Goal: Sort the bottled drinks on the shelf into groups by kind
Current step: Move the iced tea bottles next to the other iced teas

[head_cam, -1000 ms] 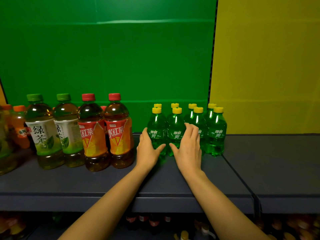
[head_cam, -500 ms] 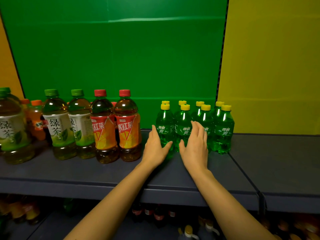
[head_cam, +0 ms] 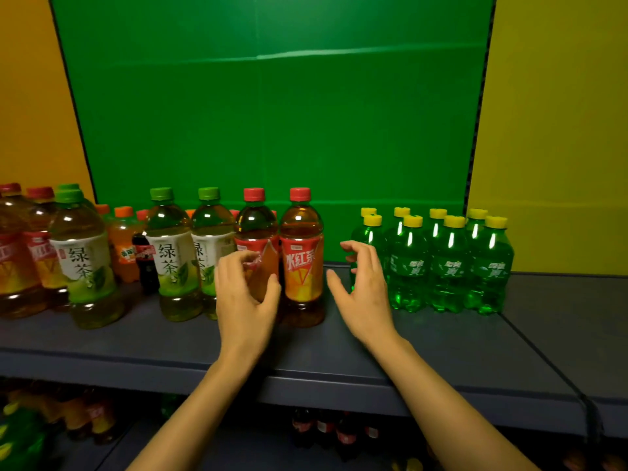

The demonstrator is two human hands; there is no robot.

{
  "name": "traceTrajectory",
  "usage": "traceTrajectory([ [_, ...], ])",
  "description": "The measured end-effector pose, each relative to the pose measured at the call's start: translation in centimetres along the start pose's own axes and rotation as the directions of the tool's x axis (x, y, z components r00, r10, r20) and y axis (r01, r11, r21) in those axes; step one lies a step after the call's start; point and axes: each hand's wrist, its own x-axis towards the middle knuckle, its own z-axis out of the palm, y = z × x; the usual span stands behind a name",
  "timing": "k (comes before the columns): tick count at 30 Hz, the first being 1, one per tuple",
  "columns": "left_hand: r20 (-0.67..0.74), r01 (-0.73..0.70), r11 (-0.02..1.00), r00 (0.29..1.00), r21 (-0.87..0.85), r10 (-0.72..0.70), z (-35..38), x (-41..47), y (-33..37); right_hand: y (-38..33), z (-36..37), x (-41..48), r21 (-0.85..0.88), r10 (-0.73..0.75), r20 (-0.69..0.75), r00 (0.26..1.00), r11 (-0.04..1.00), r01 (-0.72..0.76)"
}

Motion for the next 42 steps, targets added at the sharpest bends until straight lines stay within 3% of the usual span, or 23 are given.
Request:
traceTrajectory([
  [3, 0.031, 0.053, 0.999, 0.998, 0.004, -0.053, -0.5, 1.0, -1.6, -0.9, 2.4, 0.6, 0.072, 0.119, 0.049, 0.992, 0.990, -0.122],
  [10, 0.333, 0.325, 0.935, 0.905, -0.142, -0.264, 0.5, 1.4, -4.5, -1.3, 6.0, 0.6, 0.223, 0.331, 0.136, 0.934, 0.908, -0.354],
  [16, 0.362, 0.395, 0.899, 0.879, -0.190, -0.310, 0.6, 1.6, -4.5, -1.0, 6.1, 0.3, 0.230, 0.376, 0.159, 0.913, 0.885, -0.405],
  [28, 0.254, 0.418, 0.885, 0.896, -0.206, -0.364, -3.1, 0.2, -3.5, -2.8, 4.9, -1.6, 0.288, 0.308, 0.088, 0.947, 0.903, -0.320],
  [36, 0.068, 0.480, 0.816, 0.872, -0.323, -0.485, -11.0, -0.4, -4.1, -7.0, 7.0, -2.9, 0.465, 0.273, 0.223, 0.936, 0.814, -0.348],
  [42, -0.082, 0.495, 0.826, 0.843, -0.268, -0.532, -19.8, -0.3, -6.9, -12.0, 11.9, -3.8, 0.534, 0.194, 0.363, 0.912, 0.759, -0.374],
])
